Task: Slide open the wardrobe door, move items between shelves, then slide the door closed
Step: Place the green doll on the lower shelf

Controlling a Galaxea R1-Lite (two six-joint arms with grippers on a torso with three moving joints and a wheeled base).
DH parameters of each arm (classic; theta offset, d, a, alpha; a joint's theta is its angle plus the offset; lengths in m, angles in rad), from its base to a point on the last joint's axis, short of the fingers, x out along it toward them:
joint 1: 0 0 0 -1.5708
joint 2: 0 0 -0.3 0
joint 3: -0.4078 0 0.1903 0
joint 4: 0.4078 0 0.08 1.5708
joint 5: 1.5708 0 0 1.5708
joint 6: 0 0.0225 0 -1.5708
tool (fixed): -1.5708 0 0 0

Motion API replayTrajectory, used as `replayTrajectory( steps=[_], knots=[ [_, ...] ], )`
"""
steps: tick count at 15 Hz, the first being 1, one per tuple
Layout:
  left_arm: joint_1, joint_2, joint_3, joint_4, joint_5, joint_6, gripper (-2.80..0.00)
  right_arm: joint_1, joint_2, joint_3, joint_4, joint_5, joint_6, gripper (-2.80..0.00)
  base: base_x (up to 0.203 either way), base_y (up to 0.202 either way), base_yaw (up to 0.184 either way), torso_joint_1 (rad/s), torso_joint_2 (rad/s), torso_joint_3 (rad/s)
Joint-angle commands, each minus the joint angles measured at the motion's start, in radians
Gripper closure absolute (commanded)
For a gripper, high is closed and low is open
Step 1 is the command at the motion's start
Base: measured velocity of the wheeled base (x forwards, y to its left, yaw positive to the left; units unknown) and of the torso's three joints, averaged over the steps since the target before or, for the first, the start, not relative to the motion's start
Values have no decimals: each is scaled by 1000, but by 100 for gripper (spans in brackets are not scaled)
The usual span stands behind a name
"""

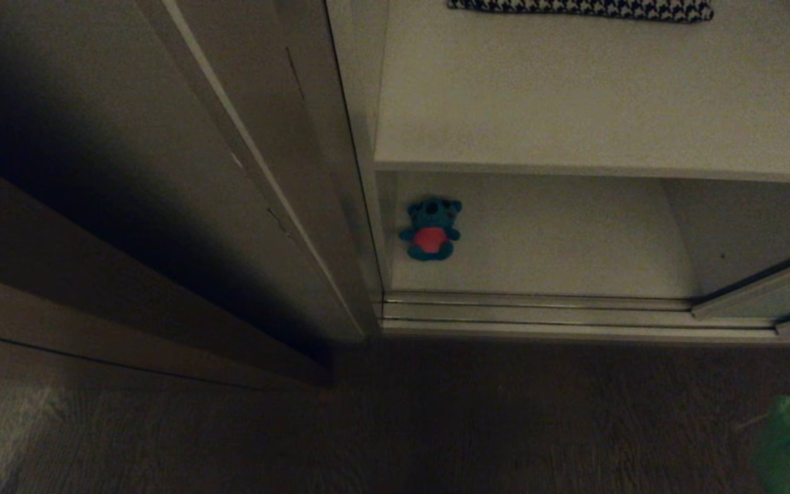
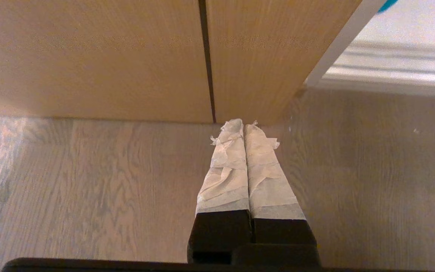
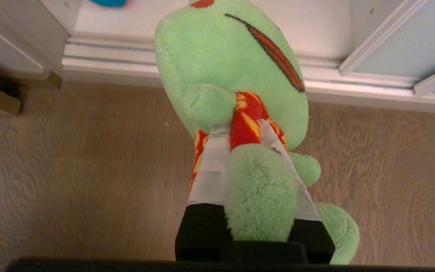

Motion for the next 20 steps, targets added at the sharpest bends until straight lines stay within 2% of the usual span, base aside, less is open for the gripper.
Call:
replayTrajectory(
  steps=[1,15,20],
  knots=[
    [1,1,0,0,0,-1,0,1,1,0,0,0,-1,0,0,0,0,2,2,-198],
    [-1,1,0,0,0,-1,0,1,1,0,0,0,-1,0,0,0,0,2,2,-198],
    [1,1,0,0,0,-1,0,1,1,0,0,0,0,0,0,0,0,3,2,-40]
  ],
)
